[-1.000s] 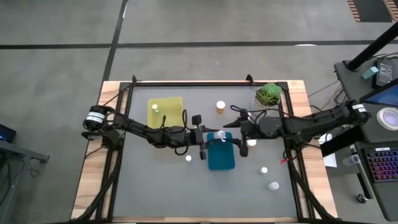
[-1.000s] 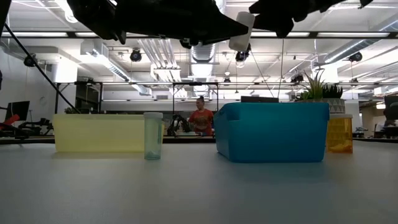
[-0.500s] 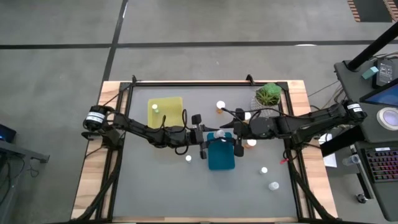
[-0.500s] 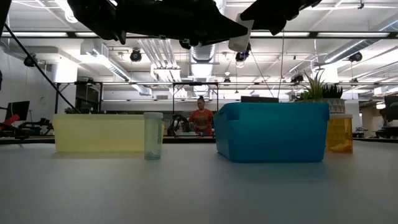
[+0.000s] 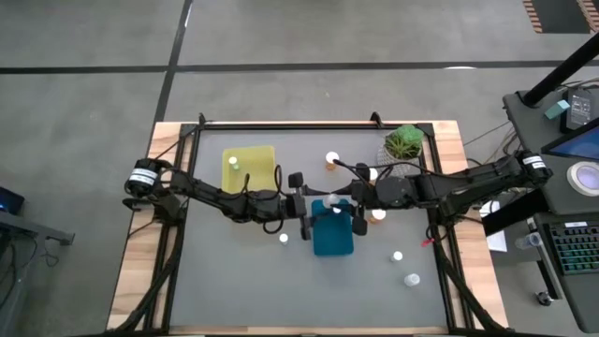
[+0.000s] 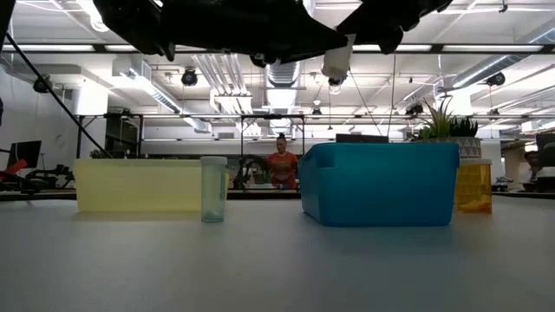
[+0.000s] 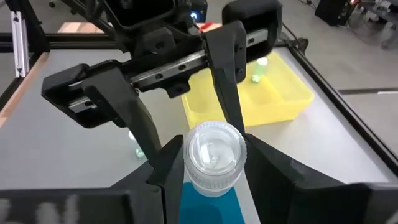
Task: Pick and place medicine bottles into bin by pill shape (circle, oval)
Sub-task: Put the left white capsule bottle into the blue bin
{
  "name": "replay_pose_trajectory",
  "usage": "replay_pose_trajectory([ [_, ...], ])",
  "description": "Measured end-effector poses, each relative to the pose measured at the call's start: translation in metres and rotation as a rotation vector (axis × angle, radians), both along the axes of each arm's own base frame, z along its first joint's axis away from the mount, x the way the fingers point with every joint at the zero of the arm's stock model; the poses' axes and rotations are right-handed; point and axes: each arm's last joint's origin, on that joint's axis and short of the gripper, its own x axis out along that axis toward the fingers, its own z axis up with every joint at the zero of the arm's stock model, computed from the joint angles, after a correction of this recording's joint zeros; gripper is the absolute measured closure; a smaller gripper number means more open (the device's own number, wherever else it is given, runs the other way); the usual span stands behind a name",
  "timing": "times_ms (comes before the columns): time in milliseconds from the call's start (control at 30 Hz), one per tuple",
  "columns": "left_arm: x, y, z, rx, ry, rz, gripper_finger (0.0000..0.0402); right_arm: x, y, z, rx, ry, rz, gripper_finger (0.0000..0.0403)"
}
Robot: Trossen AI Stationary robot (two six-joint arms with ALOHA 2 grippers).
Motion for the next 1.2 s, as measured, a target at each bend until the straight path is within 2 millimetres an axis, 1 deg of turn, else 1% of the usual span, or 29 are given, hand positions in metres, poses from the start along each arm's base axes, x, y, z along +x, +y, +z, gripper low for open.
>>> replay_pose_trajectory([
  [100,-0.003,0.000,0.000,0.041,0.037,-0.002,0.0156,-0.002,0.000,-0.002,0.018,0.028,-0.010,0.0262],
  [200,-0.010,0.001,0.000,0.054,0.065,-0.004,0.0148,-0.003,-0.001,-0.005,0.037,0.060,-0.023,0.0262],
  [300,-0.023,0.002,0.002,0.062,0.062,-0.005,0.0146,-0.005,-0.001,-0.008,0.054,0.084,-0.034,0.0261],
  [433,-0.043,0.003,0.011,0.069,0.035,-0.009,0.0146,-0.002,0.000,-0.012,0.071,0.099,-0.045,0.0261],
  [633,-0.071,0.007,0.023,0.061,-0.017,-0.007,0.0145,0.011,0.002,-0.033,0.076,0.167,-0.058,0.0261],
  [800,-0.085,0.009,0.030,0.056,-0.051,-0.005,0.0145,0.026,0.005,-0.053,0.075,0.208,-0.047,0.0260],
  [900,-0.092,0.010,0.029,0.056,-0.057,-0.005,0.0145,0.033,0.006,-0.065,0.070,0.243,-0.045,0.0260],
  [1200,-0.095,0.011,0.032,0.052,-0.084,0.000,0.0145,0.048,0.009,-0.095,0.051,0.310,-0.044,0.0260],
])
